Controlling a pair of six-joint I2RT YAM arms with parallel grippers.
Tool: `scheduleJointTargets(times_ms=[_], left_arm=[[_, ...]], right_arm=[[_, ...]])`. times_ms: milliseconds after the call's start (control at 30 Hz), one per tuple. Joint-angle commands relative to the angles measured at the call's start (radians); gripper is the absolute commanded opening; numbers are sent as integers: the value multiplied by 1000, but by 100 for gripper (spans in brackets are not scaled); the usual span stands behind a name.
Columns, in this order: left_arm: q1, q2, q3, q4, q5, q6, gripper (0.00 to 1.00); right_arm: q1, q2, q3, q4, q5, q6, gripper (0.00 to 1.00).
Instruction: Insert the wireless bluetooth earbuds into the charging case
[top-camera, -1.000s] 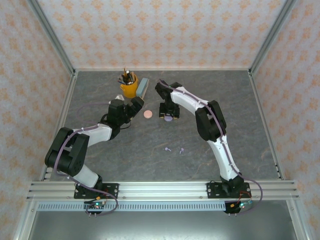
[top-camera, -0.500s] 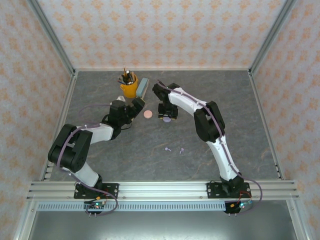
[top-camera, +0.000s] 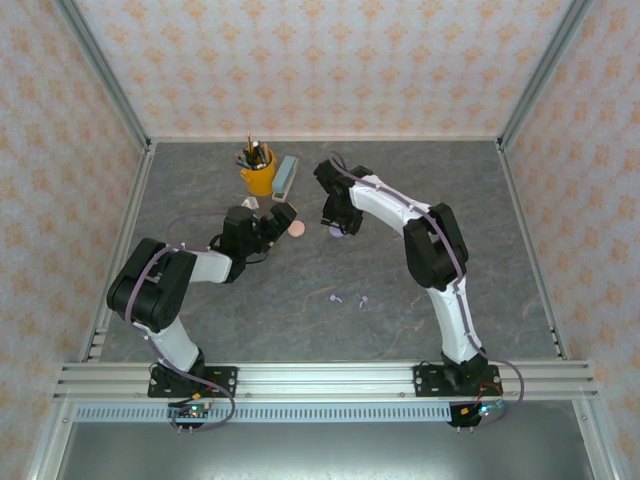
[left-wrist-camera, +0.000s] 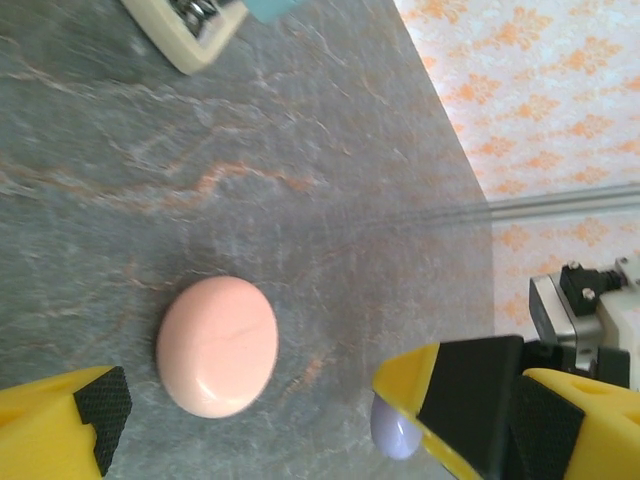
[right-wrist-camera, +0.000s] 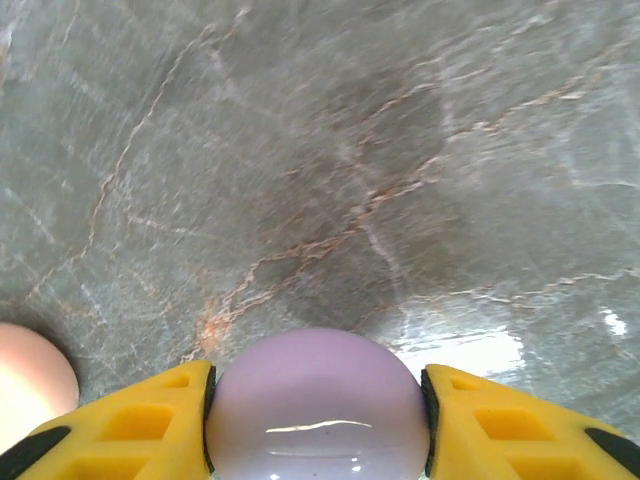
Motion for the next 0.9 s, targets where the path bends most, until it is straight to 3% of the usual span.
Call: scheduleJointTargets(times_ms=[0,333,867], left_arm=[[-23,18,8,74,46,44,100],[-72,54,44,57,61,61,100],[-99,39,61,32,41,53,100]], right_arm=[[-23,-73,-58,56,31,81,47],[-37,-77,-111,61,-23,62,47],[-8,37,-5,-192,-30,-106,47]])
